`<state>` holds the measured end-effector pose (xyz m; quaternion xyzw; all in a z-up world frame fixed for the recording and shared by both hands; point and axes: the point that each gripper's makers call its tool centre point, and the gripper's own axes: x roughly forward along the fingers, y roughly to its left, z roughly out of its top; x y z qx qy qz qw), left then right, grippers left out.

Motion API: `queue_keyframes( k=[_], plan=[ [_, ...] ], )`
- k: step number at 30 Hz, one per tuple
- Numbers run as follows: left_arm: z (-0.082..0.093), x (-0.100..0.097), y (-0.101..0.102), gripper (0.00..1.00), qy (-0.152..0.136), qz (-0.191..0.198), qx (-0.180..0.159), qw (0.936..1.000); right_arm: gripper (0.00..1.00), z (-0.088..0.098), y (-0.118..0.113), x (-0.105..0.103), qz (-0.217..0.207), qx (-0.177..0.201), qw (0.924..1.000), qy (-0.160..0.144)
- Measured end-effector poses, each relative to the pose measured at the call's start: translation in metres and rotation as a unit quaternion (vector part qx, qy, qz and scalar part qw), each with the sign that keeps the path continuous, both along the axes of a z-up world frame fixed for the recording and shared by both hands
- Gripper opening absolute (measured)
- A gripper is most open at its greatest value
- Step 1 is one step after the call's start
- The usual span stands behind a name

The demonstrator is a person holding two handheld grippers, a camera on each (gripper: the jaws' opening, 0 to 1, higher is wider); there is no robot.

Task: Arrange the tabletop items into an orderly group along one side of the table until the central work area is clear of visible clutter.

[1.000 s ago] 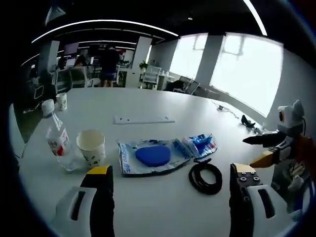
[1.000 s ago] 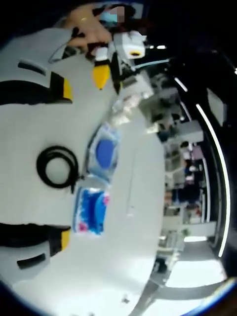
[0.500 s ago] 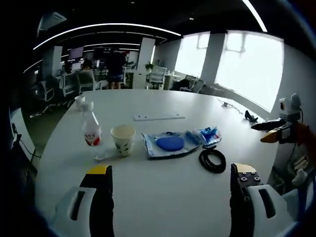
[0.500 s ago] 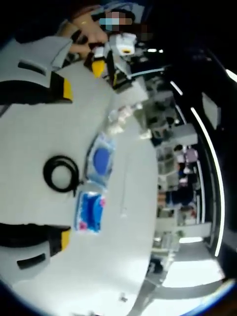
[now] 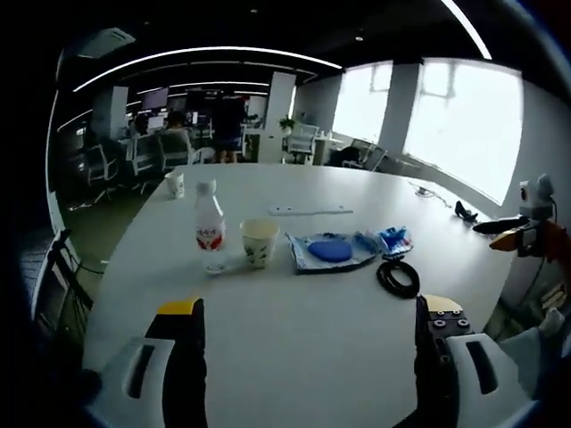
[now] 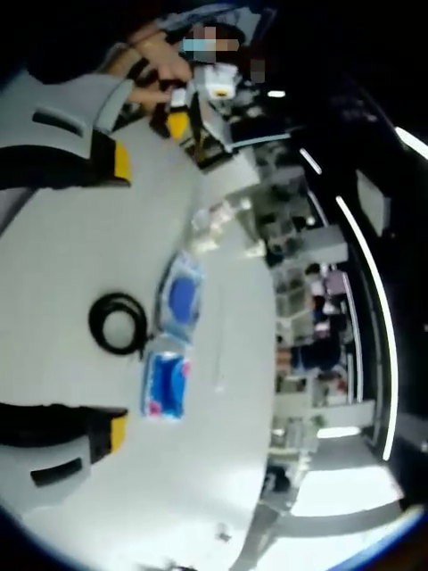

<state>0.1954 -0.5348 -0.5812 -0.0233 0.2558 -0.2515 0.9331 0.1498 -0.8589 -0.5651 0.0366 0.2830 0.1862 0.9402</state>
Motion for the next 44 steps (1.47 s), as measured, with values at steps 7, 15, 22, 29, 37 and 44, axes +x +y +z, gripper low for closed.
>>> queue_keyframes(
  k=[7, 15, 22, 29, 37, 44],
  plan=[
    [-0.002, -0.018, 0.018, 0.97, 0.009, 0.014, 0.0, 0.9999, 1.0, -0.003, -0.005, -0.019, -0.007, -0.038, 0.9992, -0.006],
    [-0.005, -0.035, 0.03, 0.96, 0.012, 0.014, 0.013, 0.9997, 1.0, -0.013, -0.003, -0.041, -0.028, -0.034, 0.999, 0.003],
    [-0.01, -0.044, 0.033, 0.95, 0.018, 0.018, 0.003, 0.9997, 1.0, -0.017, -0.002, -0.053, -0.039, -0.02, 0.999, 0.004],
    [-0.012, -0.045, 0.035, 0.94, 0.017, 0.016, 0.009, 0.9997, 1.0, -0.016, -0.002, -0.055, -0.045, -0.023, 0.9987, -0.003],
    [-0.015, -0.044, 0.037, 0.94, 0.019, 0.02, 0.016, 0.9995, 1.0, -0.021, -0.001, -0.058, -0.042, -0.022, 0.9989, -0.001],
    [-0.018, -0.044, 0.04, 0.95, 0.02, 0.024, 0.03, 0.9991, 1.0, -0.025, -0.003, -0.061, -0.043, -0.026, 0.9987, 0.008]
  ],
)
